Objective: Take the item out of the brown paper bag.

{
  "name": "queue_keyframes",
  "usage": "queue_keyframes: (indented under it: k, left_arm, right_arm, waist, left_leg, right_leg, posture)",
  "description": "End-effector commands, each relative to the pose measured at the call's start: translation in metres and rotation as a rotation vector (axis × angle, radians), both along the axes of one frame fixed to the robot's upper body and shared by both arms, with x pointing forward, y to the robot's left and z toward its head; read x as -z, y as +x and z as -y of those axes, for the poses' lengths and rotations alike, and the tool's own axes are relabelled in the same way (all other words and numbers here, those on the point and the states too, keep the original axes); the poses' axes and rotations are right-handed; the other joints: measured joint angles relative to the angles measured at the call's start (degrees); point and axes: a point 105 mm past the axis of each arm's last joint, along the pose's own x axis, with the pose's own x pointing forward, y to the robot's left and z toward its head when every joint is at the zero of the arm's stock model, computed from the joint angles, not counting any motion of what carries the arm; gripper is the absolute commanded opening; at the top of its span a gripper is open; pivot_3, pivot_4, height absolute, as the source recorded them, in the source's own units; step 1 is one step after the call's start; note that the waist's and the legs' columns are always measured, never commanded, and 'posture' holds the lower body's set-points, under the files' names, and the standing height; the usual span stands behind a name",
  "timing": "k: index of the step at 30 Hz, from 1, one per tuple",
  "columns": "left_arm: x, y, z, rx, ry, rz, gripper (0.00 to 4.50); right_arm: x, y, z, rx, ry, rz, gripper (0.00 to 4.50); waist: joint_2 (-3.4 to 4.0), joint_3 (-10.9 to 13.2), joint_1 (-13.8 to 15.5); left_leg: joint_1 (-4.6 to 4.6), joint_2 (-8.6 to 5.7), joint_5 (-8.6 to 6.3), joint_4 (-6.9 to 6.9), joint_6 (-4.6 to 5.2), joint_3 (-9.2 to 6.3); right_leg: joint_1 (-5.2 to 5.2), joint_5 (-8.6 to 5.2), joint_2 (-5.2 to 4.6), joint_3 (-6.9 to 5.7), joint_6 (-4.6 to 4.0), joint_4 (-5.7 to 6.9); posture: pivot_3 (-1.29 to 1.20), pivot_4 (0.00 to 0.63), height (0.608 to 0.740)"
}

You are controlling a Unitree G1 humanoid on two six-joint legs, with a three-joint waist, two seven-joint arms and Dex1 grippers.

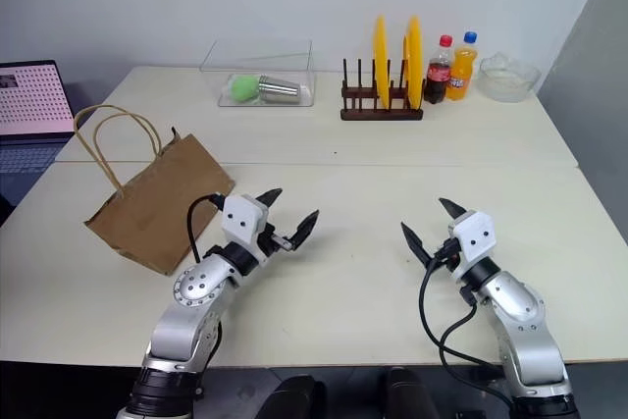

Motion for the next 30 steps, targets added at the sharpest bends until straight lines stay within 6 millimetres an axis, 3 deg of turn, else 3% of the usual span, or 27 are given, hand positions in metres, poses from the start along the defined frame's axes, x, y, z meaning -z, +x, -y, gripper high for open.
queue_keyframes:
  k: [1,21,28,30]
  left_arm:
    - [-0.020,-0.003,0.002,0.016,-0.017,0.071,4.49]
    - [-0.035,-0.009,-0.009,-0.113,-0.024,0.094,4.49]
    - [-0.048,-0.018,-0.022,-0.175,-0.057,0.120,4.49]
    - [-0.051,-0.022,-0.037,-0.238,-0.075,0.102,4.49]
  right_arm:
    - [-0.016,-0.003,-0.004,-0.018,-0.001,0.072,4.50]
    - [-0.021,0.004,-0.011,-0.056,-0.008,0.088,4.50]
    - [-0.032,0.007,-0.027,-0.170,-0.021,0.110,4.50]
    - [-0.040,0.004,-0.040,-0.268,-0.015,0.113,4.50]
  waist:
    - [0.00,0.0,0.0]
    - [0.00,0.0,0.0]
    - [0.00,0.0,-0.1]
    - [0.00,0.0,-0.1]
  left_leg:
    - [0.00,0.00,0.00,0.00,0.00,0.00]
    - [0.00,0.00,0.00,0.00,0.00,0.00]
    - [0.00,0.00,0.00,0.00,0.00,0.00]
    - [0.00,0.00,0.00,0.01,0.00,-0.01]
  right_leg:
    - [0.00,0.00,0.00,0.00,0.00,0.00]
    - [0.00,0.00,0.00,0.01,0.00,0.00]
    - [0.00,0.00,0.00,0.01,0.00,0.00]
    - [0.00,0.00,0.00,0.00,0.00,0.00]
  posture:
    - [0.00,0.150,0.740]
    - [0.00,0.150,0.740]
    - [0.00,0.150,0.740]
    - [0.00,0.150,0.740]
